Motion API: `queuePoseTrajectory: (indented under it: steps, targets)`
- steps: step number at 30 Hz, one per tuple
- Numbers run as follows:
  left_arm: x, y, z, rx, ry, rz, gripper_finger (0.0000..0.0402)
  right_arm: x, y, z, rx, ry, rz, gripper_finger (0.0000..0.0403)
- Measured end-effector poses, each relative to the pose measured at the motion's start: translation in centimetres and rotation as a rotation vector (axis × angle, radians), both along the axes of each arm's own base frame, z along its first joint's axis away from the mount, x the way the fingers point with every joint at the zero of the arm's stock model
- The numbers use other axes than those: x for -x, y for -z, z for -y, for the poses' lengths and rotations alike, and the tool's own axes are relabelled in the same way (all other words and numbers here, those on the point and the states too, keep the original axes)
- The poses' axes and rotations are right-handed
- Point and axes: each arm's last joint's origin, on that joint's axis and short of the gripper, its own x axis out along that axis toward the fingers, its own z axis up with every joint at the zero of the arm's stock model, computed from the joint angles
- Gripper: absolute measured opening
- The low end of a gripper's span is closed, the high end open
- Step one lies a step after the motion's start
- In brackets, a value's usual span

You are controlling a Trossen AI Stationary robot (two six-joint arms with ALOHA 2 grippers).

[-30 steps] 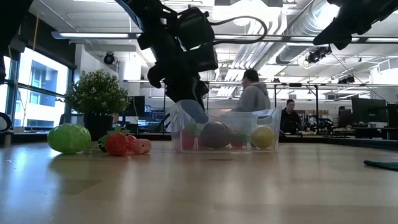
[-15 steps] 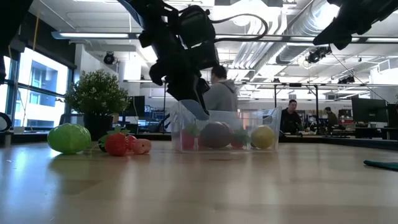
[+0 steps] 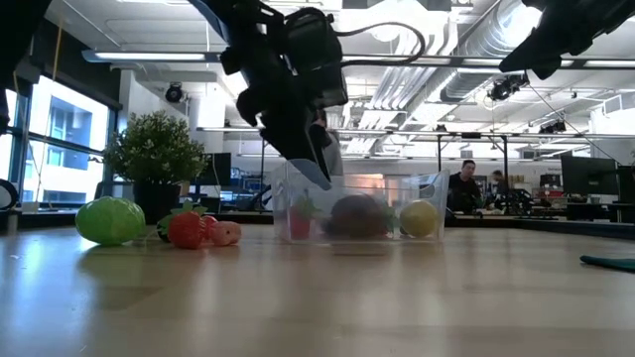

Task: Pick and placing Produce into tupperware
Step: Put the red cherry into the transparent bin

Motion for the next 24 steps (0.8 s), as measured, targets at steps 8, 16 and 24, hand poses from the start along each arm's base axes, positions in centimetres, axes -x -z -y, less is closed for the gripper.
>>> queuePoseTrajectory:
  steps: [8,16,24]
  targets:
    - [-0.4,-3.3,0.0,0.036,0.027,-0.027,0.0198,0.0,0.0,0.0,0.0,0.0,0.0,0.0019]
    - [-0.2,-7.9,0.0,0.01,0.084,-0.099,0.0173,0.0,0.0,0.0,0.0,0.0,0.0,0.0019]
    - [1.4,-8.9,0.1,-0.077,0.091,-0.239,0.0153,0.0,0.0,0.0,0.0,0.0,0.0,0.0019]
